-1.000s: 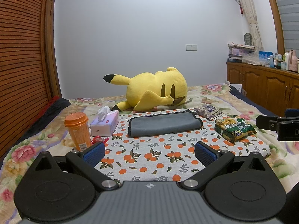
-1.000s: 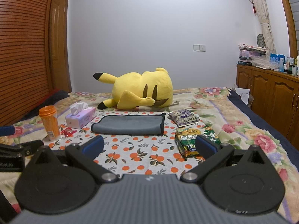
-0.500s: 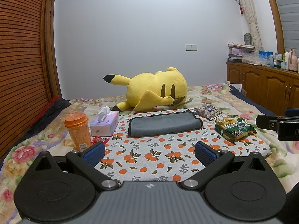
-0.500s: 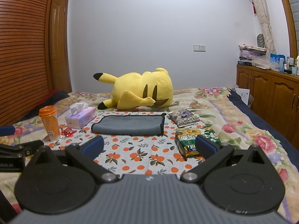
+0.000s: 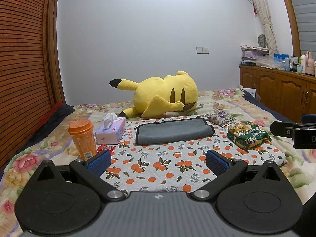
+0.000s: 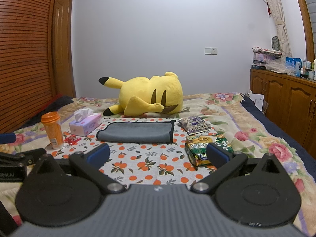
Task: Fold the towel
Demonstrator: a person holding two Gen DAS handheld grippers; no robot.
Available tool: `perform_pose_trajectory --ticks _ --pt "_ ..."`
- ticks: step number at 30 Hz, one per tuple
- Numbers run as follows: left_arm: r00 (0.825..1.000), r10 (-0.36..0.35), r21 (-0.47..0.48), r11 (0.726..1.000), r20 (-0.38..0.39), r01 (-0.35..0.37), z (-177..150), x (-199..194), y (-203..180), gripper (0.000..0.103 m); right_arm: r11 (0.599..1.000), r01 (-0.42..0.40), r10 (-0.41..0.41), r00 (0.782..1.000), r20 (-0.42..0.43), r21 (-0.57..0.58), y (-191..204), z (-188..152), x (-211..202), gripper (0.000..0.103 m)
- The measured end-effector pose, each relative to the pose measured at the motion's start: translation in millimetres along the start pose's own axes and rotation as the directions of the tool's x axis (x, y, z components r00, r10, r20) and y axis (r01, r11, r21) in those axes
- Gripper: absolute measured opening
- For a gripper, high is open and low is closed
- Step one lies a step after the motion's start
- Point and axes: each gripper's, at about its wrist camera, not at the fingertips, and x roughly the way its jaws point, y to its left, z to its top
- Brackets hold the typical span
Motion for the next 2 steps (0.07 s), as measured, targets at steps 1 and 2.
perform_pose_trajectory --ticks 1,2 --pt "1.000 0.000 0.000 1.000 0.000 0.000 0.0 0.0 0.0 0.103 1.000 0.000 0.000 1.000 0.000 0.000 0.0 0.0 0.0 0.103" --pt "1.000 -0.001 0.000 1.000 0.000 0.001 0.0 0.2 0.2 0.103 1.000 0.000 0.000 1.000 0.000 0.000 0.0 0.0 0.0 0.103"
